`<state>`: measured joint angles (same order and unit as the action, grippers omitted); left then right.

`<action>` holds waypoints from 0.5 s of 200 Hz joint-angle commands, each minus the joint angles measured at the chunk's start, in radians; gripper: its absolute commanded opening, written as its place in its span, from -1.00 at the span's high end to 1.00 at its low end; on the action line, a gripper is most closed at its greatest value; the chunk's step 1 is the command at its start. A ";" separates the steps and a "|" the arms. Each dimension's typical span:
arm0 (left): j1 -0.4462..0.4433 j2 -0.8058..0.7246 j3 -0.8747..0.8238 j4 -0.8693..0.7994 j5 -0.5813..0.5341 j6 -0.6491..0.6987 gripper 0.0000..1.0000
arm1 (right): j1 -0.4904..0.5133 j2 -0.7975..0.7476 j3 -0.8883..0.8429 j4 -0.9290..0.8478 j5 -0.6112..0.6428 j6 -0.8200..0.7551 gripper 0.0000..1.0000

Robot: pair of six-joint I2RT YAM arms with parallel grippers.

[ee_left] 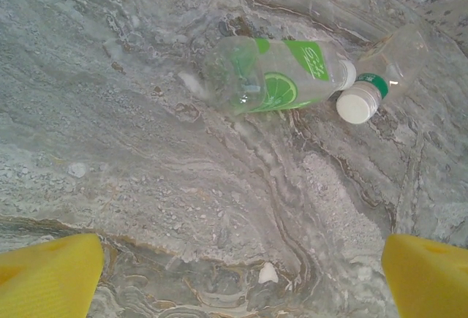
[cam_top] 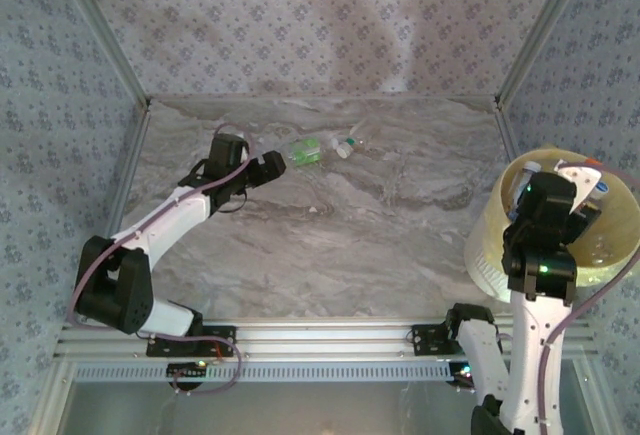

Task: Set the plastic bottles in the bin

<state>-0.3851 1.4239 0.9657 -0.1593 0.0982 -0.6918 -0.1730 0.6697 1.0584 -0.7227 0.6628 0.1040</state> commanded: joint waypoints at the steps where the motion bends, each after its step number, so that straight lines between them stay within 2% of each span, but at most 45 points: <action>1: 0.005 0.023 0.073 -0.014 0.031 0.035 -0.95 | -0.011 -0.021 -0.006 0.022 0.037 0.036 -0.76; 7: 0.005 0.029 0.083 -0.018 0.037 0.040 -0.96 | -0.011 -0.021 0.000 0.016 0.043 0.038 -0.83; 11: 0.005 0.033 0.088 -0.018 0.041 0.044 -0.96 | -0.011 -0.022 0.005 0.013 0.046 0.039 -0.96; 14: 0.005 0.035 0.092 -0.018 0.043 0.047 -0.96 | -0.011 -0.023 0.009 0.010 0.048 0.040 -1.00; 72: 0.005 0.056 0.108 0.015 0.078 0.060 -0.95 | -0.012 -0.047 0.055 0.021 0.017 0.030 -1.00; 100: 0.005 0.066 0.127 -0.008 0.077 0.105 -0.95 | -0.011 -0.051 0.057 0.024 -0.040 0.061 -1.00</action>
<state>-0.3851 1.4765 1.0492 -0.1604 0.1539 -0.6445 -0.1791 0.6273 1.0916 -0.7166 0.6670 0.1310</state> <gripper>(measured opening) 0.979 0.999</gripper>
